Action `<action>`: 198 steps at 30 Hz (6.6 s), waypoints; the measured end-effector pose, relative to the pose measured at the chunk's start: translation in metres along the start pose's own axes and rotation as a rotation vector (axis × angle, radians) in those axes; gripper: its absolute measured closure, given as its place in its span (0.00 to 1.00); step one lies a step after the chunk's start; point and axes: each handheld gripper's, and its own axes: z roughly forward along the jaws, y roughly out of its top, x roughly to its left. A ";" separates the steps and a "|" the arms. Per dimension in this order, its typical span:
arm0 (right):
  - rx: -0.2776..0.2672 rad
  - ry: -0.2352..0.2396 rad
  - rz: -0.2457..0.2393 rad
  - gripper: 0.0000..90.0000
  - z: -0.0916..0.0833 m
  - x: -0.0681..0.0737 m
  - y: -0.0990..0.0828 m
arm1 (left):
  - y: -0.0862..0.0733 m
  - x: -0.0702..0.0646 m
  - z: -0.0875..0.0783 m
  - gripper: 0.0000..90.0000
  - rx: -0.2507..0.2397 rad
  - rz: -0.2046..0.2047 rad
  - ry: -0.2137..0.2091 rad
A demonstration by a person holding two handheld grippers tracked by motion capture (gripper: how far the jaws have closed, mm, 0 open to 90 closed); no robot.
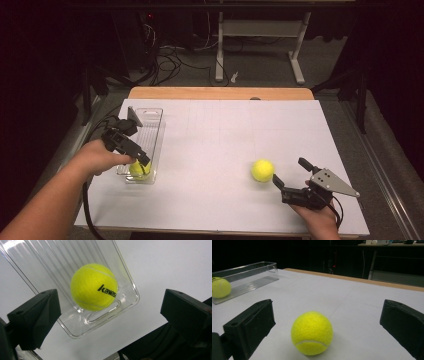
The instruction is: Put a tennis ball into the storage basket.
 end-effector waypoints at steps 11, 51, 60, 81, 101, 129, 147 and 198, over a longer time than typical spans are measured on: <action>0.001 -0.002 0.001 0.00 0.000 0.000 0.000 | 0.000 -0.003 -0.001 0.05 0.010 0.001 0.005; -0.002 -0.005 -0.007 0.00 -0.001 0.000 0.001 | 0.025 -0.055 0.016 0.01 0.018 0.114 0.020; -0.001 -0.004 -0.007 0.00 -0.001 0.000 0.001 | 0.036 -0.086 0.026 0.01 -0.001 0.175 0.019; 0.001 -0.005 -0.012 0.00 0.003 0.002 0.000 | 0.052 -0.131 0.037 0.01 0.024 0.250 0.001; 0.022 -0.007 -0.035 0.00 0.015 0.018 0.015 | 0.053 -0.128 0.038 0.01 0.028 0.246 -0.029; 0.169 -0.004 -0.057 0.00 0.061 0.022 0.017 | 0.052 -0.121 0.040 0.02 0.029 0.235 -0.033; 0.351 0.005 -0.010 0.00 0.076 0.018 -0.003 | 0.050 -0.118 0.040 0.02 0.023 0.228 -0.047; 0.336 0.017 0.008 0.31 0.062 0.016 -0.001 | 0.049 -0.118 0.039 0.02 0.029 0.222 -0.038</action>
